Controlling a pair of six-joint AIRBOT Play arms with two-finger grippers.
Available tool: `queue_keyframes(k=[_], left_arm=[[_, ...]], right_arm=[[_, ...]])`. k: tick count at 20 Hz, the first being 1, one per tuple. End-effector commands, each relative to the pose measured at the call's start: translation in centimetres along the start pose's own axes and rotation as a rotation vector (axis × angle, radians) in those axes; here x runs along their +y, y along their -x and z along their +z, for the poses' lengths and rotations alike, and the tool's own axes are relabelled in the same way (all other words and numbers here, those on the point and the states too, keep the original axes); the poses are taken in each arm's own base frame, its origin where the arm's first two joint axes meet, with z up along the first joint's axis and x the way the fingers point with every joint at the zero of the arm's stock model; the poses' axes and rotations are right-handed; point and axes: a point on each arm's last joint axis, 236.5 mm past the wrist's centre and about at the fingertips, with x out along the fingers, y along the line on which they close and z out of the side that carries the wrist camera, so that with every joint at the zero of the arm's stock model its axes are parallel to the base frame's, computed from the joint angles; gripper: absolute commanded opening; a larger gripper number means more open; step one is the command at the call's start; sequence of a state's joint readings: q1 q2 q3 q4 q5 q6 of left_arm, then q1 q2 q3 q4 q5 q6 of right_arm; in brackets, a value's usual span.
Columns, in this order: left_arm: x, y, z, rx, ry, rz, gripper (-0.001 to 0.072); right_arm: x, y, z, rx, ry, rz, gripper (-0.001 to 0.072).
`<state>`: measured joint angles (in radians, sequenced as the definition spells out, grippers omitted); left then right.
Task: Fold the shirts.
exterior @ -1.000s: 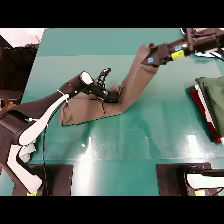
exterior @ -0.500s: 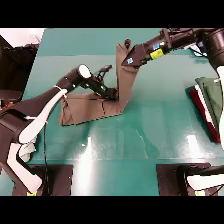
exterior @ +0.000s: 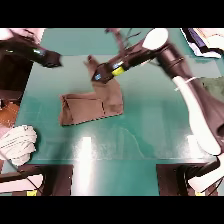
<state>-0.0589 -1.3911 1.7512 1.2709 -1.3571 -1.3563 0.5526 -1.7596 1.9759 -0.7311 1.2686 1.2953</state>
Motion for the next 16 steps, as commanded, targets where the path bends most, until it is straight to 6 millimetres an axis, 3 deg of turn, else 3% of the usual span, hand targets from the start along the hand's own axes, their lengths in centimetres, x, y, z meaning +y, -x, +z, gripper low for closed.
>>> queue_keyframes(k=[1,3,4,6,7,9,11,14,16], left_arm=[[5.8,9.0,-0.2,-0.122,0.049,0.205,0.0028],[6.8,10.8,-0.3,-0.153,0.076,0.235,0.0029],[7.0,11.0,-0.4,-0.154,0.083,0.239,0.0028],[7.0,10.7,-0.5,-0.148,0.086,0.234,0.0028],[6.7,10.6,-0.5,-0.15,0.087,0.222,0.0028],[6.5,10.6,-0.4,-0.151,0.087,0.215,0.0029],[6.4,10.6,-0.7,-0.139,0.088,0.212,0.0029],[6.1,10.5,-0.9,-0.13,0.09,0.197,0.0029],[5.7,10.4,-0.7,-0.136,0.091,0.178,0.0029]], right_arm=[[1.2,-7.6,-0.8,-0.007,0.065,0.029,0.0018],[2.0,-12.0,-1.2,-0.028,0.132,0.04,0.0023],[3.4,-13.7,-1.2,-0.039,0.176,0.079,0.0118],[6.2,-15.2,-0.5,-0.067,0.222,0.154,0.0475],[6.3,-15.2,-0.3,-0.074,0.233,0.145,0.0581],[4.5,-13.2,-0.7,-0.063,0.193,0.114,0.0581],[1.1,-9.7,-3.3,0.042,0.111,0.08,0.0573],[-7.0,-3.7,-9.5,0.234,-0.053,-0.043,0.0573],[-11.6,-0.3,-12.4,0.248,-0.188,-0.097,0.0573]])
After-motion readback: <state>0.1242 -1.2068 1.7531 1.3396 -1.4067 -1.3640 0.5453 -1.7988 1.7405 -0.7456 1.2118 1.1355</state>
